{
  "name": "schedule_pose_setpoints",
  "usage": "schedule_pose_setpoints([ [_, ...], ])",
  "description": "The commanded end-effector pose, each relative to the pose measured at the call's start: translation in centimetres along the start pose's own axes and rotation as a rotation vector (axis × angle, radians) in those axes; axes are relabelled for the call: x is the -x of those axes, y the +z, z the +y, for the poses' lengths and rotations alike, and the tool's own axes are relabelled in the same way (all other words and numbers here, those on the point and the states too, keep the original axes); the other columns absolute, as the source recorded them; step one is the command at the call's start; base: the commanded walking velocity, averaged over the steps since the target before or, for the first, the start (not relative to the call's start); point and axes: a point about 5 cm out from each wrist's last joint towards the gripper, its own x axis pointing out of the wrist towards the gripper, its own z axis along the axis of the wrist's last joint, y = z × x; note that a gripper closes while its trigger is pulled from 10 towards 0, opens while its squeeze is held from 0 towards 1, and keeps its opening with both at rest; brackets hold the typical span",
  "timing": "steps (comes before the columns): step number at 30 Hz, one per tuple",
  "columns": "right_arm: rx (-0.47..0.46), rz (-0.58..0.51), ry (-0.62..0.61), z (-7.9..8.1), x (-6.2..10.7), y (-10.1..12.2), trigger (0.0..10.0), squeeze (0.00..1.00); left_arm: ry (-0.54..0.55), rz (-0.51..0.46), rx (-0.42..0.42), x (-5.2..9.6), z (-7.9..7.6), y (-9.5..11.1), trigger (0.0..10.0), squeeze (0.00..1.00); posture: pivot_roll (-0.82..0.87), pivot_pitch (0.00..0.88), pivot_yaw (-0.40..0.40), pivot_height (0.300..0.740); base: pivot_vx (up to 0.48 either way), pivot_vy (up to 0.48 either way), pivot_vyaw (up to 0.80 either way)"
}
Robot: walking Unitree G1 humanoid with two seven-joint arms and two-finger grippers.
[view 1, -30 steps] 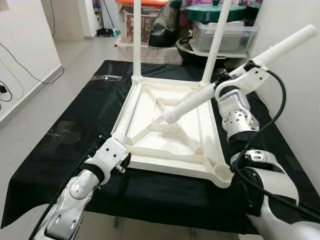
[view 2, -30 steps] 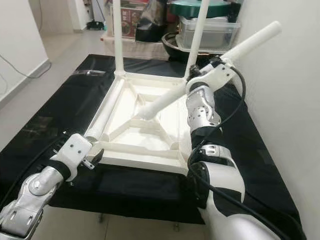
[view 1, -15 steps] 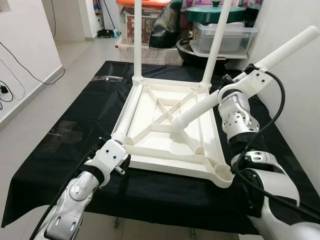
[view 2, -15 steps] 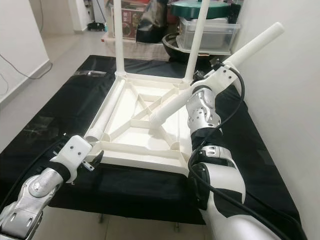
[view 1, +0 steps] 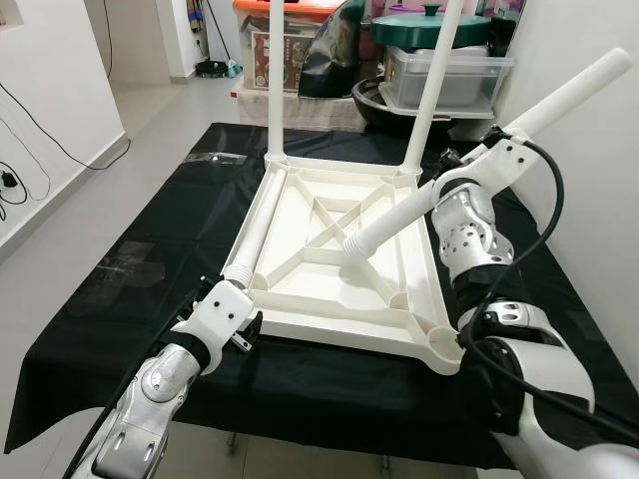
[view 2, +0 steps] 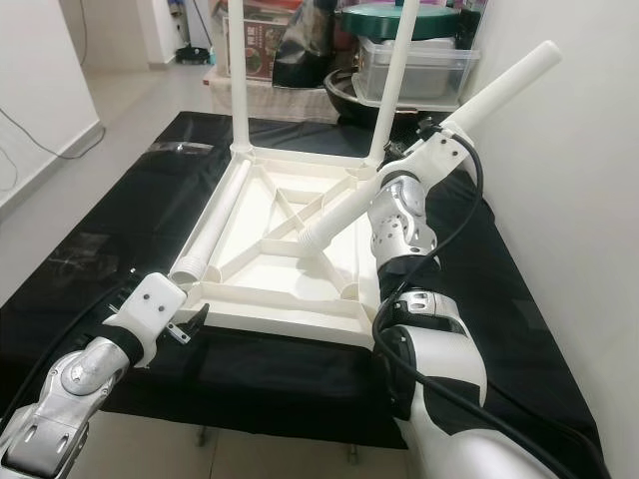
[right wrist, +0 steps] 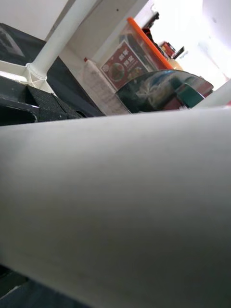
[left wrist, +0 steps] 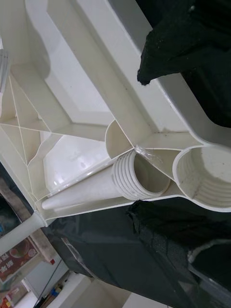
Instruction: Building children table
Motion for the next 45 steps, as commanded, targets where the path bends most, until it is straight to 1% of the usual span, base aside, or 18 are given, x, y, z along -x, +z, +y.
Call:
schedule_pose_setpoints([
  [1, 0.041, 0.01, -0.012, -0.3, 0.1, -0.5, 0.0, 0.0, -0.007, -0.002, -0.001, -0.1, -0.2, -0.1, 10.0, 0.0, 0.15, 0.0, -0.066, 0.74, 0.0, 0.0, 0.0],
  [6, 0.039, 0.015, 0.048, 0.7, 0.4, -0.5, 0.0, 0.0, -0.007, -0.006, 0.001, -0.2, -0.2, 0.0, 10.0, 0.0, 0.14, 0.0, -0.064, 0.74, 0.0, 0.0, 0.0],
  [9, 0.039, 0.015, 0.048, 0.7, 0.4, -0.5, 0.0, 0.0, -0.007, -0.006, 0.001, -0.2, -0.2, 0.0, 10.0, 0.0, 0.14, 0.0, -0.064, 0.74, 0.0, 0.0, 0.0],
  [10, 0.036, 0.031, 0.107, 1.6, 0.7, -0.8, 0.0, 0.0, -0.007, -0.008, 0.001, -0.3, -0.2, 0.0, 10.0, 0.0, 0.14, 0.0, -0.064, 0.74, 0.0, 0.0, 0.0],
  [11, 0.042, 0.065, 0.288, 4.0, 2.0, -1.5, 0.0, 0.0, -0.005, -0.013, -0.002, -0.4, 0.1, 0.1, 10.0, 0.0, 0.14, 0.0, -0.062, 0.74, 0.0, 0.0, 0.0],
  [12, 0.042, 0.065, 0.288, 4.0, 2.0, -1.5, 0.0, 0.0, -0.005, -0.013, -0.002, -0.4, 0.1, 0.1, 10.0, 0.0, 0.14, 0.0, -0.062, 0.74, 0.0, 0.0, 0.0],
  [14, 0.051, 0.134, 0.585, 7.6, 5.0, -2.8, 0.0, 0.0, 0.005, -0.03, -0.017, -0.9, 0.7, 0.5, 10.0, 0.0, 0.14, 0.0, -0.062, 0.74, 0.0, 0.0, 0.0],
  [18, 0.051, 0.134, 0.585, 7.6, 5.0, -2.8, 0.0, 0.0, 0.005, -0.03, -0.017, -0.9, 0.7, 0.5, 10.0, 0.0, 0.14, 0.0, -0.062, 0.74, 0.0, 0.0, 0.0],
  [19, 0.054, 0.157, 0.668, 8.5, 6.1, -3.4, 0.0, 0.0, 0.008, -0.04, -0.025, -1.1, 1.0, 0.7, 10.0, 0.0, 0.14, 0.0, -0.062, 0.74, 0.0, 0.0, 0.0],
  [21, 0.054, 0.157, 0.668, 8.5, 6.1, -3.4, 0.0, 0.0, 0.008, -0.04, -0.025, -1.1, 1.0, 0.7, 10.0, 0.0, 0.14, 0.0, -0.062, 0.74, 0.0, 0.0, 0.0],
  [22, 0.056, 0.171, 0.757, 9.3, 7.3, -3.8, 0.0, 0.0, 0.01, -0.052, -0.038, -1.6, 1.3, 1.0, 10.0, 0.0, 0.13, 0.0, -0.059, 0.74, 0.0, 0.0, 0.0],
  [23, 0.056, 0.171, 0.757, 9.3, 7.3, -3.8, 0.0, 0.0, 0.01, -0.052, -0.038, -1.6, 1.3, 1.0, 10.0, 0.0, 0.13, 0.0, -0.059, 0.74, 0.0, 0.0, 0.0],
  [25, 0.051, 0.178, 0.888, 10.3, 9.0, -4.0, 0.0, 0.0, 0.011, -0.065, -0.057, -2.3, 1.7, 1.4, 10.0, 0.0, 0.13, 0.0, -0.053, 0.74, 0.0, 0.0, 0.0],
  [28, 0.051, 0.178, 0.888, 10.3, 9.0, -4.0, 0.0, 0.0, 0.011, -0.065, -0.057, -2.3, 1.7, 1.4, 10.0, 0.0, 0.13, 0.0, -0.053, 0.74, 0.0, 0.0, 0.0],
  [31, 0.034, 0.172, 0.995, 10.7, 10.3, -3.5, 0.0, 0.0, 0.02, -0.068, -0.068, -2.6, 2.0, 1.4, 10.0, 0.0, 0.12, 0.0, -0.049, 0.74, 0.0, 0.0, 0.0],
  [33, 0.034, 0.172, 0.995, 10.7, 10.3, -3.5, 0.0, 0.0, 0.02, -0.068, -0.068, -2.6, 2.0, 1.4, 10.0, 0.0, 0.12, 0.0, -0.049, 0.74, 0.0, 0.0, 0.0],
  [35, 0.024, 0.195, 1.072, 10.9, 11.6, -3.5, 0.0, 0.0, 0.045, -0.064, -0.064, -3.0, 2.5, 1.3, 10.0, 0.0, 0.12, 0.0, -0.047, 0.74, 0.0, 0.0, 0.0],
  [45, 0.015, 0.222, 1.164, 11.1, 13.3, -3.6, 0.0, 0.0, 0.055, -0.056, -0.051, -3.4, 2.7, 0.8, 10.0, 0.0, 0.12, 0.0, -0.043, 0.74, 0.0, 0.0, 0.0],
])
